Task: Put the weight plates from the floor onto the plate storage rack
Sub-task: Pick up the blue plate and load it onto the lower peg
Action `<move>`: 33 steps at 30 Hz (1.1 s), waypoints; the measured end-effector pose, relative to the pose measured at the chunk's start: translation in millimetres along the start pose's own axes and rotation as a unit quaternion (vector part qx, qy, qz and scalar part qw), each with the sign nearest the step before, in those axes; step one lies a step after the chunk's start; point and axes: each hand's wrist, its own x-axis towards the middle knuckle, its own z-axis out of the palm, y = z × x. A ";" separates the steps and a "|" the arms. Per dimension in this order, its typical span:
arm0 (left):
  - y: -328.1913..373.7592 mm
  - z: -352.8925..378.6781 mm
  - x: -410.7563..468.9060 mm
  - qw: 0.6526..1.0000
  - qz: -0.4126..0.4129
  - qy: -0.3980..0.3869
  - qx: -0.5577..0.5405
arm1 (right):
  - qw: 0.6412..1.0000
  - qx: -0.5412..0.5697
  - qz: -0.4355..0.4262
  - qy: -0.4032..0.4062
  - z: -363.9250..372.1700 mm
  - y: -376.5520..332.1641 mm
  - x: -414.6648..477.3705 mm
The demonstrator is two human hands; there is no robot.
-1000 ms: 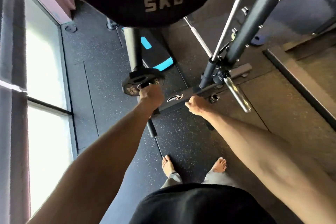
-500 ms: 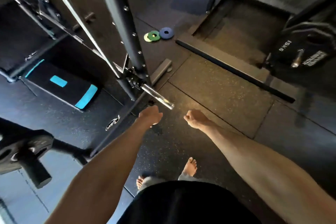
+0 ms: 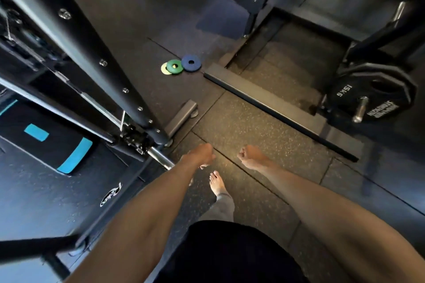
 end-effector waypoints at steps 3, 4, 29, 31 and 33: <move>14.3 -42.5 44.2 1.000 -0.009 -0.007 0.002 | 1.000 -0.011 -0.016 -0.010 -49.9 -8.0 39.2; 19.5 -59.4 58.2 1.000 -0.011 -0.002 -0.001 | 1.000 -0.013 -0.024 -0.009 -66.9 -12.9 53.6; 55.2 -390.7 375.5 0.948 -0.207 0.071 -0.230 | 0.969 -0.129 -0.170 -0.127 -366.0 -122.4 505.2; 48.5 -406.5 400.5 0.938 -0.212 0.069 -0.265 | 0.966 -0.140 -0.171 -0.134 -377.9 -133.7 536.2; 40.4 -418.3 425.8 0.931 -0.211 0.065 -0.292 | 0.963 -0.152 -0.179 -0.130 -388.4 -145.5 565.9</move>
